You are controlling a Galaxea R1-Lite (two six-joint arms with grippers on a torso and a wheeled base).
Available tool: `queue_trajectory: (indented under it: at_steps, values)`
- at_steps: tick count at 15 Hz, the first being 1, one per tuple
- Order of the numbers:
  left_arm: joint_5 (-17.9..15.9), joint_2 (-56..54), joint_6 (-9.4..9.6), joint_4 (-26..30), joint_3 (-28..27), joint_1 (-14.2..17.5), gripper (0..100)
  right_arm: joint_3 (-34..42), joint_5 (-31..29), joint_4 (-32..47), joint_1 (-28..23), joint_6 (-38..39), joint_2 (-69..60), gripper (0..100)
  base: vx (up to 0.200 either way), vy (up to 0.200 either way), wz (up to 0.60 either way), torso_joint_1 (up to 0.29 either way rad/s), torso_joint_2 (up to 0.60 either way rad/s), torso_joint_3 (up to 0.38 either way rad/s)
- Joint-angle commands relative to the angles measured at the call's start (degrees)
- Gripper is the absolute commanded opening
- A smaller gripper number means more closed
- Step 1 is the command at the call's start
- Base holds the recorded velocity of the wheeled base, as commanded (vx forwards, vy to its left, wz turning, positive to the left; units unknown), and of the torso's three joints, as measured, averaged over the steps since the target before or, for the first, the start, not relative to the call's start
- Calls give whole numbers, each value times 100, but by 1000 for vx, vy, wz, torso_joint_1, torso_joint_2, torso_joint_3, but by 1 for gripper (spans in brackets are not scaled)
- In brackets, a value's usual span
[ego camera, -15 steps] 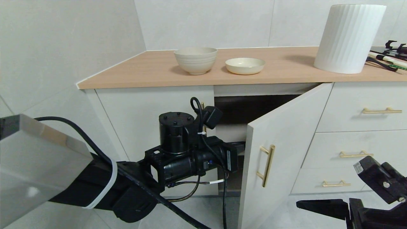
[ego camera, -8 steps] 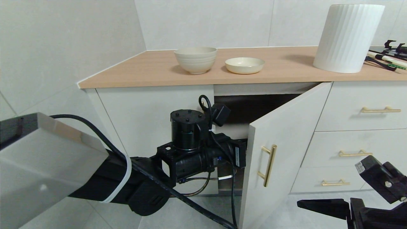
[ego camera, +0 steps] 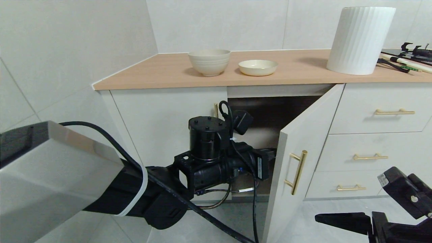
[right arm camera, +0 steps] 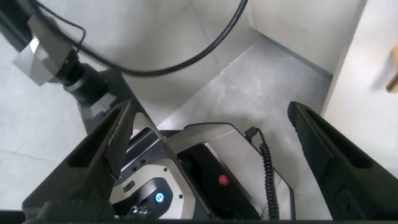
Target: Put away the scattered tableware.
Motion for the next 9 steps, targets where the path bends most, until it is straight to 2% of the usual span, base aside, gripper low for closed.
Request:
queue_trajectory:
  at_steps: [1, 4, 6, 7, 9]
  values:
    - [26, 149, -6, -5, -101, 14, 0, -1, 1, -3, 0, 2, -2, 100, 0, 0, 0, 0, 0, 0]
    - [78, 228, 3, 57, -268, -91, 0, 7, 1, -3, 9, 2, -29, 100, 0, 0, 0, 0, 0, 0]
    - [386, 255, 12, 250, -505, -293, 0, 7, 1, -3, 9, 2, -55, 100, 0, 0, 0, 0, 0, 0]
    - [430, 211, 12, 267, -558, -487, 0, 7, 1, -3, 9, 2, -108, 100, 0, 0, 0, 0, 0, 0]
    - [386, -264, -23, 294, -347, -1242, 0, 148, 80, -3, 185, -95, -451, 100, 0, 0, 0, 0, 0, 0]
